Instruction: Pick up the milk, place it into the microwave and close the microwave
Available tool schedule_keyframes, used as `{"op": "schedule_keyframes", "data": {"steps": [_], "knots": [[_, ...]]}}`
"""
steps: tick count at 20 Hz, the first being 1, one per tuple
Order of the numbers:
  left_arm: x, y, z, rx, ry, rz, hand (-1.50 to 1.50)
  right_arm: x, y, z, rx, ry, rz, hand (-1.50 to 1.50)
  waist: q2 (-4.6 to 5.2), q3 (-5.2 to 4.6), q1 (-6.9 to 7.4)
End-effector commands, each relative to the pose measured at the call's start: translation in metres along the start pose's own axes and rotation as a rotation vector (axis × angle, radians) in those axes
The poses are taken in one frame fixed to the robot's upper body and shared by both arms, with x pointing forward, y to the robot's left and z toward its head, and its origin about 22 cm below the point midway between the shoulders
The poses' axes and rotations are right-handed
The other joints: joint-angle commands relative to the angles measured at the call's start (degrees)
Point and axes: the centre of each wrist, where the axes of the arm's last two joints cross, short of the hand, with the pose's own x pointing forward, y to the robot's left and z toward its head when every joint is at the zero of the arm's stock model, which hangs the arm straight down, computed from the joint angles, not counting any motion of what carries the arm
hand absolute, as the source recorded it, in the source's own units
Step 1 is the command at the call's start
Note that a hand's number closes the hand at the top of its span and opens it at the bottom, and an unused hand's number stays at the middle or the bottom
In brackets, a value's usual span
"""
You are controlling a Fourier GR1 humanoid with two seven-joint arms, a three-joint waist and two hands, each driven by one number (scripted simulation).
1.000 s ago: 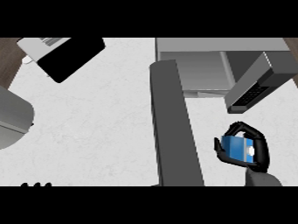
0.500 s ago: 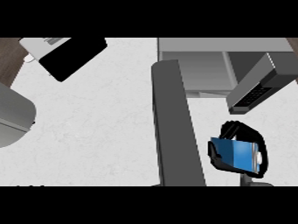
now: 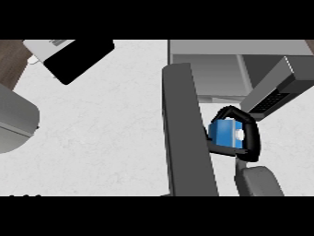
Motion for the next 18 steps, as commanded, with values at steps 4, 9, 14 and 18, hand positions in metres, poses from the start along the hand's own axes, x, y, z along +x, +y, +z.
{"op": "schedule_keyframes", "data": {"steps": [4,9,14,18], "knots": [[-0.001,0.025,-0.009,-0.001,-0.001,0.005,-1.50,-0.027,0.007,-0.036,-0.013,0.074,0.133,1.50,0.24,0.02,0.29],[0.001,0.025,0.003,-0.010,0.018,0.002,-1.50,-0.052,0.020,-0.038,-0.059,0.129,0.124,1.50,0.25,0.06,0.68],[-0.023,0.024,0.002,-0.021,0.016,0.000,-1.50,-0.047,0.006,-0.090,-0.080,0.139,0.148,1.50,0.71,0.07,1.51],[-0.003,0.022,-0.001,-0.031,0.015,0.005,-1.50,-0.058,0.000,-0.085,-0.090,0.151,0.271,1.50,1.21,0.15,2.79]]}}
